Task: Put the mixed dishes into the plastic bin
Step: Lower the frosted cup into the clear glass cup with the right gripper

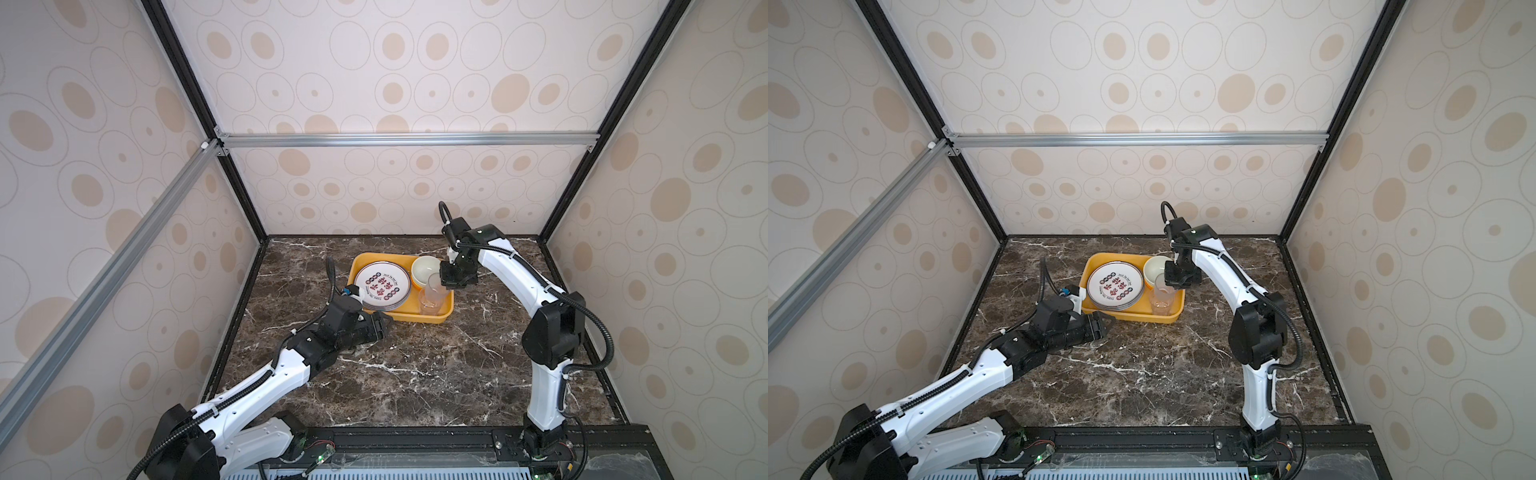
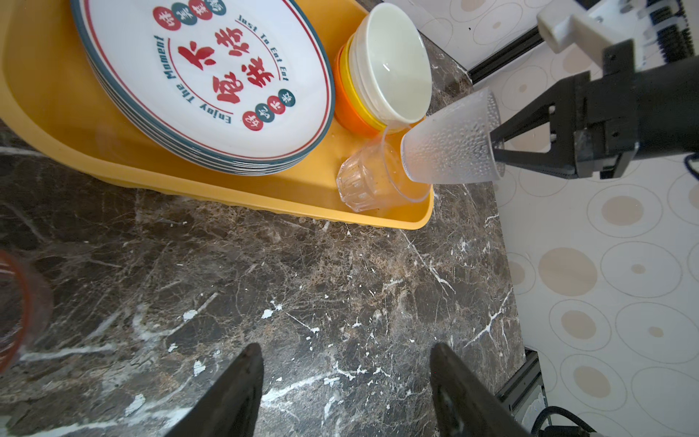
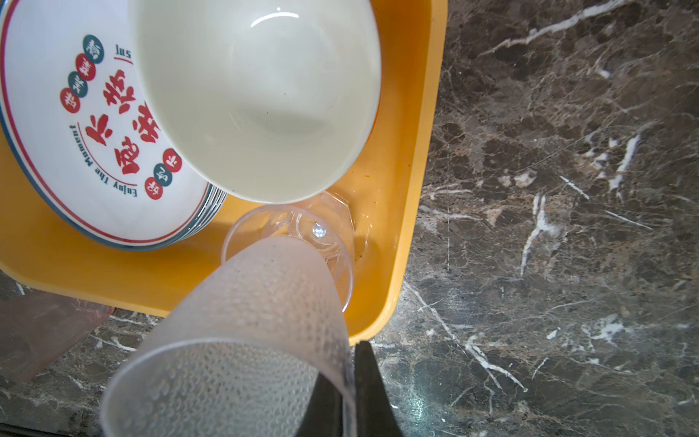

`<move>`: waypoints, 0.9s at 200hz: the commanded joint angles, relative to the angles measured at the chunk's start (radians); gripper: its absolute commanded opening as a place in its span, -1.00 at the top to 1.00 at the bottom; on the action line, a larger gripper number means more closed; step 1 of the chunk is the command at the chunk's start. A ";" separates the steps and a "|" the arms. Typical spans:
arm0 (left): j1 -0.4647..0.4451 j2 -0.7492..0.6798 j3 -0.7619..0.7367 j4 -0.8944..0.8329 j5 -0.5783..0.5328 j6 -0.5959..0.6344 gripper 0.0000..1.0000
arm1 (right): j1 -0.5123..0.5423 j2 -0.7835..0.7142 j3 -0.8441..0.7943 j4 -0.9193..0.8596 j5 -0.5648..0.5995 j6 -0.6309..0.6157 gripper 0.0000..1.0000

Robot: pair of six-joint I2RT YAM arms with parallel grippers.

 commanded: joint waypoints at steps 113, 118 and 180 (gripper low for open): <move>0.018 -0.017 -0.023 -0.001 0.012 -0.015 -0.39 | 0.022 0.107 0.055 -0.033 0.013 -0.021 0.92; 0.018 -0.018 -0.024 -0.001 0.012 -0.016 -0.39 | 0.024 0.110 0.055 -0.033 0.015 -0.021 0.92; 0.019 -0.032 -0.031 -0.005 0.014 -0.020 -0.39 | 0.037 0.142 0.059 -0.034 0.035 -0.020 0.91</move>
